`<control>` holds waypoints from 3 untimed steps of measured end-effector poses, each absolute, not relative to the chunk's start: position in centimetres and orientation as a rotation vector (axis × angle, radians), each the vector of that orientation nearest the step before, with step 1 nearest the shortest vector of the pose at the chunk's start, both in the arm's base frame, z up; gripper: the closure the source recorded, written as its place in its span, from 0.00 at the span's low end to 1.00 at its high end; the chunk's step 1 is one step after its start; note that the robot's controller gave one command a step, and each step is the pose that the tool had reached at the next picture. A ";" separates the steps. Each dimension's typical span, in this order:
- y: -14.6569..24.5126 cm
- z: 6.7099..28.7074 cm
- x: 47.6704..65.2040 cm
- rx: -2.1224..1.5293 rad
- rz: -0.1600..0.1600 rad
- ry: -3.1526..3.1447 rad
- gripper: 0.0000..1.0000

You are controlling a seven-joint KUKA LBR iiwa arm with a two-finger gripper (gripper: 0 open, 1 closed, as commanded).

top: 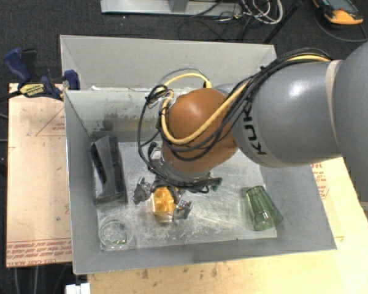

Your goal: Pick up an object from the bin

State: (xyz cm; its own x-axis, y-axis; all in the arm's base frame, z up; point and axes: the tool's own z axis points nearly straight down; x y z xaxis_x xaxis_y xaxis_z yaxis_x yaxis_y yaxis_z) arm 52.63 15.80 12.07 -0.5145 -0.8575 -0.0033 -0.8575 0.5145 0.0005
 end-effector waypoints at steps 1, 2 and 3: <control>14.3 7.9 53.0 -2.106 0.001 2.324 1.00; 14.3 7.9 53.0 -2.106 0.001 2.324 1.00; 12.7 9.1 52.5 -2.284 0.007 2.151 1.00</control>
Offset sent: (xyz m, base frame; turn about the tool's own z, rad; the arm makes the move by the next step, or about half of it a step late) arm 0.0000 0.0000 0.0000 0.0000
